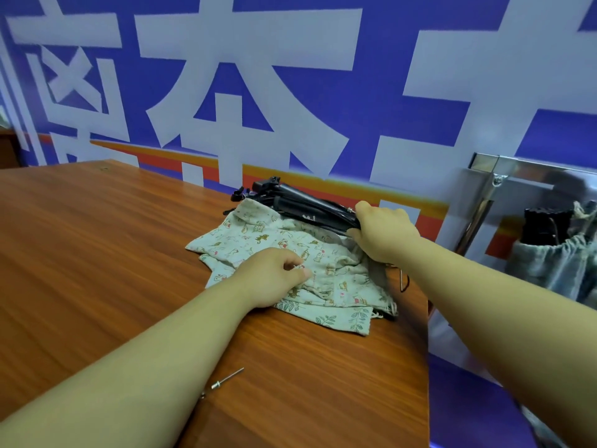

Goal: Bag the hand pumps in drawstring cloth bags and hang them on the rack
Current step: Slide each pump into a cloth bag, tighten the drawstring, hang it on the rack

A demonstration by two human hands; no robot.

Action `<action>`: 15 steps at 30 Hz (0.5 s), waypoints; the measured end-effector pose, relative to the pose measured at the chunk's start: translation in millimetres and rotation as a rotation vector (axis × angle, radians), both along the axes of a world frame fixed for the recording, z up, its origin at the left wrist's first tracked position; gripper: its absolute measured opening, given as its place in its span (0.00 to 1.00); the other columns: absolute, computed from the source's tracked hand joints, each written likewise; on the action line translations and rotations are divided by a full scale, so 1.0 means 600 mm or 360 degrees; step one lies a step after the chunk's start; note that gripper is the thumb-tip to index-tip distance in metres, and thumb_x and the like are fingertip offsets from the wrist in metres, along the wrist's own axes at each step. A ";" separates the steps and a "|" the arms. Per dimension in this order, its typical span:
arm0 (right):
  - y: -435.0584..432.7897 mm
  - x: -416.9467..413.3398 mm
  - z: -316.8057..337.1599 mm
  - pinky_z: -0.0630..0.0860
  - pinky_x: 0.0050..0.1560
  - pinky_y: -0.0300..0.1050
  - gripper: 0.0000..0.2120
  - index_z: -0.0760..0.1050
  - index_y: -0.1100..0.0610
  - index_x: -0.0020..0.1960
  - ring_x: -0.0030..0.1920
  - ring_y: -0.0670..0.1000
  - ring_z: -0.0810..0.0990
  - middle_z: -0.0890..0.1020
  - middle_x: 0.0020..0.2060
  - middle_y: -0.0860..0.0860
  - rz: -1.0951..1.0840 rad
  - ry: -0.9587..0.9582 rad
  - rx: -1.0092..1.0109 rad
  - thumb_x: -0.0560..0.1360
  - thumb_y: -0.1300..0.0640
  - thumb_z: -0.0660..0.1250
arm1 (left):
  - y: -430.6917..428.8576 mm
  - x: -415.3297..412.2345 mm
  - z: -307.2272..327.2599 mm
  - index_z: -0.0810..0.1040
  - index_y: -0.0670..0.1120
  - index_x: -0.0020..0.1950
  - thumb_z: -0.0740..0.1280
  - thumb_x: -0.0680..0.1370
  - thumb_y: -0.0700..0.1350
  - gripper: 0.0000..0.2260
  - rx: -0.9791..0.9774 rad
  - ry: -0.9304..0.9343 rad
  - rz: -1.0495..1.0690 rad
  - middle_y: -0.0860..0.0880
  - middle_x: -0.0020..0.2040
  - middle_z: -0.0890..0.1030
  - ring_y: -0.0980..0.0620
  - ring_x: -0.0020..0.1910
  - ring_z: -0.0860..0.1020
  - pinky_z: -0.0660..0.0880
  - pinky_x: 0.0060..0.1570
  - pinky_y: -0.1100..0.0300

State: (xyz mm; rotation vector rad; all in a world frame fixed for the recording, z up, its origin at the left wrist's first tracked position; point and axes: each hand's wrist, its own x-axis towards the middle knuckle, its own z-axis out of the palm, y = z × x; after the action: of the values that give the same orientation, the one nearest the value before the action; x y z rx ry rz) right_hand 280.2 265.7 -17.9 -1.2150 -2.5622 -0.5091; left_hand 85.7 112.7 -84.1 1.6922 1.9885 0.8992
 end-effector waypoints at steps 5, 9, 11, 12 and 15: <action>-0.016 0.008 0.020 0.64 0.39 0.51 0.14 0.62 0.55 0.47 0.34 0.52 0.67 0.71 0.37 0.52 0.0043 0.0280 -0.0377 0.82 0.46 0.61 | 0.000 0.002 0.003 0.77 0.53 0.71 0.66 0.80 0.61 0.22 0.0002 0.0017 0.0005 0.52 0.70 0.77 0.51 0.67 0.76 0.71 0.69 0.48; -0.023 0.008 0.018 0.63 0.36 0.49 0.16 0.60 0.53 0.43 0.35 0.52 0.64 0.68 0.36 0.52 0.0127 0.0454 -0.0567 0.82 0.46 0.62 | -0.004 0.004 0.008 0.77 0.53 0.71 0.67 0.80 0.60 0.21 0.0017 -0.0011 0.0025 0.52 0.67 0.78 0.51 0.65 0.77 0.72 0.68 0.50; -0.032 0.005 0.021 0.61 0.35 0.48 0.18 0.59 0.52 0.41 0.34 0.52 0.62 0.66 0.36 0.51 0.0199 0.0537 -0.0649 0.81 0.46 0.63 | -0.006 0.005 0.008 0.78 0.53 0.69 0.68 0.80 0.59 0.20 0.0029 -0.0051 0.0015 0.54 0.61 0.81 0.54 0.59 0.79 0.74 0.65 0.51; -0.037 0.001 0.023 0.61 0.35 0.47 0.18 0.59 0.52 0.41 0.35 0.51 0.61 0.65 0.36 0.50 0.0235 0.0575 -0.0671 0.81 0.45 0.63 | -0.007 0.005 0.009 0.78 0.53 0.68 0.68 0.80 0.58 0.18 0.0039 -0.0083 0.0014 0.56 0.56 0.82 0.56 0.55 0.79 0.75 0.61 0.53; -0.053 -0.008 0.028 0.61 0.36 0.48 0.18 0.59 0.53 0.41 0.35 0.52 0.61 0.65 0.35 0.50 0.0335 0.0705 -0.0708 0.81 0.46 0.64 | -0.008 0.004 0.013 0.79 0.56 0.64 0.68 0.80 0.57 0.14 0.0100 -0.0172 0.0058 0.55 0.51 0.81 0.52 0.45 0.81 0.79 0.49 0.52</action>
State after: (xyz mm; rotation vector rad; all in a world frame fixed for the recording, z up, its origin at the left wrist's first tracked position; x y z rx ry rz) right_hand 275.4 233.7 -1.1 -1.0138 -2.4264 0.3591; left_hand 88.3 108.2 -76.2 1.6093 1.9446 1.0534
